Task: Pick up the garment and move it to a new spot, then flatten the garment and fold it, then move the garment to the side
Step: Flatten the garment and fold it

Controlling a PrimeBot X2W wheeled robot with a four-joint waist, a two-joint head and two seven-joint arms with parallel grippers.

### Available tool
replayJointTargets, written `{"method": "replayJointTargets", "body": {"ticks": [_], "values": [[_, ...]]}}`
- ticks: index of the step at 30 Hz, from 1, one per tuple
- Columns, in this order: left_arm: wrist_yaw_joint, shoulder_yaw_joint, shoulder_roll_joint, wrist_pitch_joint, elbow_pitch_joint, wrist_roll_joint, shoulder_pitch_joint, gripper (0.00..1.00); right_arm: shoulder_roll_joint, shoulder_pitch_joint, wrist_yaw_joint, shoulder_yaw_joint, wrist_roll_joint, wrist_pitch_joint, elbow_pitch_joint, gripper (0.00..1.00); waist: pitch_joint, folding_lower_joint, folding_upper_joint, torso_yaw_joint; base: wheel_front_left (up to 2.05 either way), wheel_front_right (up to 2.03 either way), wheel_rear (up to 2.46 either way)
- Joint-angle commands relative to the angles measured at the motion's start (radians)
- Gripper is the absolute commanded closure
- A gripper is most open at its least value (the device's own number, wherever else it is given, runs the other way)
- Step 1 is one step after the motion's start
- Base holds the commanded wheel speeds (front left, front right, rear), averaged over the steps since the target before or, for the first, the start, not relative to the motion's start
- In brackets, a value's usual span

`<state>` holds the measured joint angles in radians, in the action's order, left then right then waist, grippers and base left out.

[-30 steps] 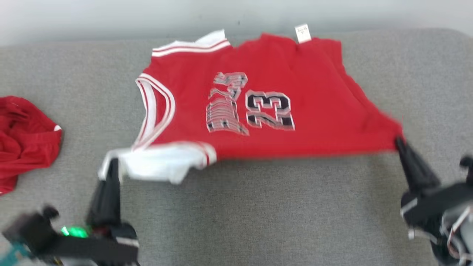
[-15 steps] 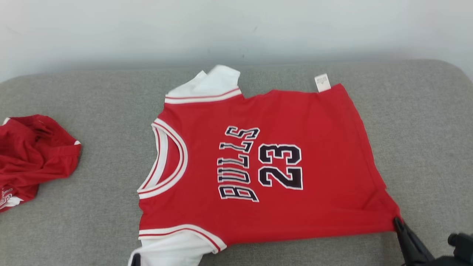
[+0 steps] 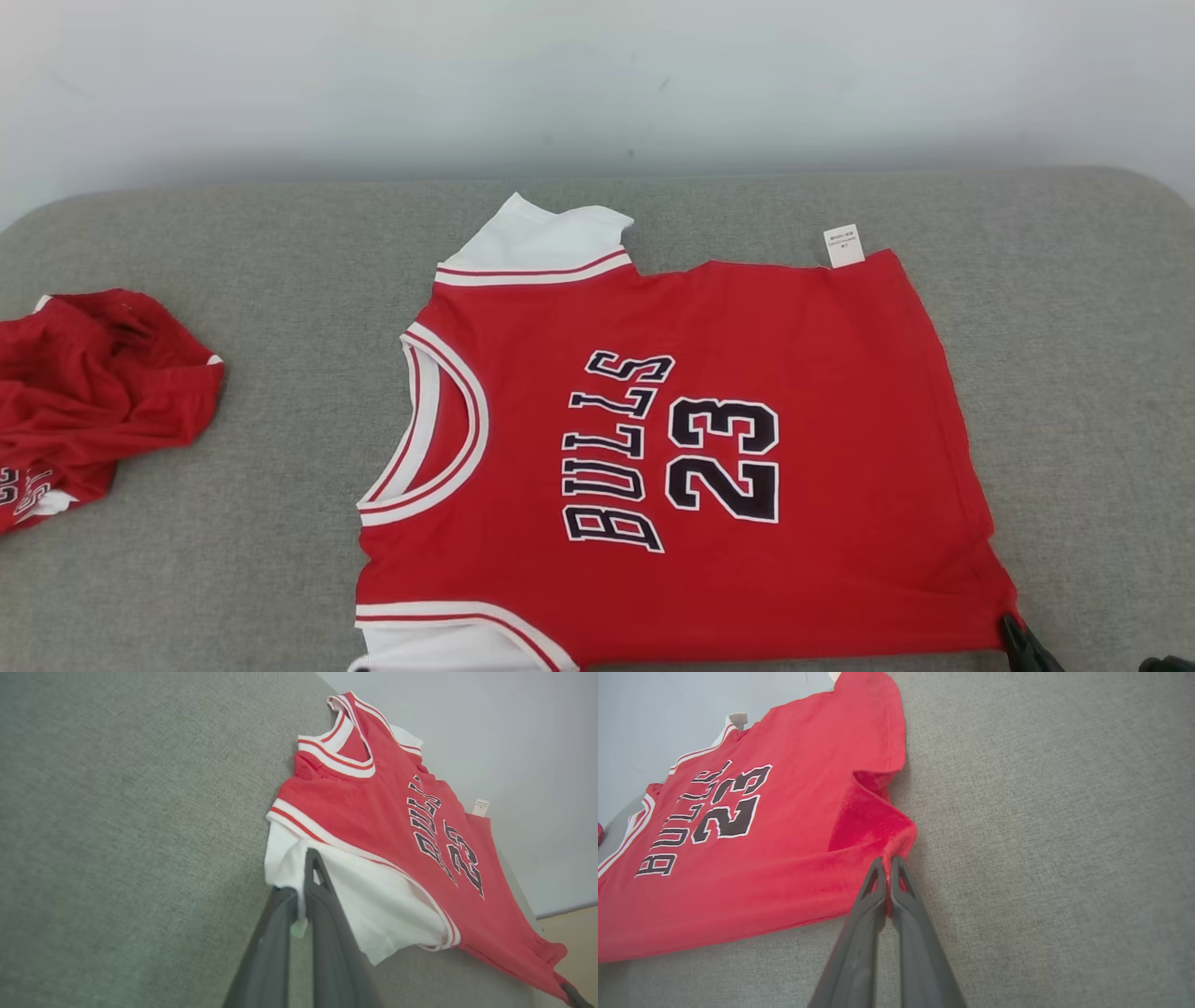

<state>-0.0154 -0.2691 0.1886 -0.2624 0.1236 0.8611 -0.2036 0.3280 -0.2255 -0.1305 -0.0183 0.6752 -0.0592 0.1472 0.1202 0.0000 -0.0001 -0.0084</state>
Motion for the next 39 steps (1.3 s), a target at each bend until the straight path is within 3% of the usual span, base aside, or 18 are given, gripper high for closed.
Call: {"method": "replayJointTargets", "body": {"ticks": [1,9,17,28,38,39], "values": [[-0.008,0.008,0.006,-0.003,-0.014,-0.024,0.02,1.0,-0.002,0.017,-0.001,-0.001,-0.009,-0.002,-0.01,1.0,-0.003,0.0,0.0001,-0.007,0.0,0.0,0.0],[-0.032,-0.014,0.049,0.02,-0.054,-0.09,0.133,1.0,-0.008,0.078,-0.001,0.008,0.008,0.038,-0.061,1.0,-0.005,0.0,0.0001,-0.019,0.0,0.0,0.0],[-0.054,-0.037,0.091,0.086,-0.008,-0.112,0.283,1.0,-0.019,0.166,-0.001,0.009,0.01,0.094,-0.093,1.0,0.004,0.0,0.0001,-0.038,0.0,0.0,0.0],[-0.096,-0.069,0.092,0.111,0.255,-0.118,0.527,1.0,-0.045,0.369,-0.001,0.009,-0.085,0.146,0.097,1.0,0.041,0.0,0.0001,-0.058,0.0,0.0,0.0],[-0.115,-0.152,0.085,0.073,0.48,-0.142,0.682,1.0,-0.053,0.518,-0.001,-0.032,-0.127,0.099,0.291,1.0,0.068,0.0,0.0001,-0.053,0.0,0.0,0.0],[-0.116,-0.16,0.083,0.066,0.496,-0.142,0.692,1.0,-0.051,0.529,-0.001,-0.041,-0.134,0.091,0.304,0.88,0.068,0.0,0.0001,-0.053,0.0,0.0,0.0]]}}
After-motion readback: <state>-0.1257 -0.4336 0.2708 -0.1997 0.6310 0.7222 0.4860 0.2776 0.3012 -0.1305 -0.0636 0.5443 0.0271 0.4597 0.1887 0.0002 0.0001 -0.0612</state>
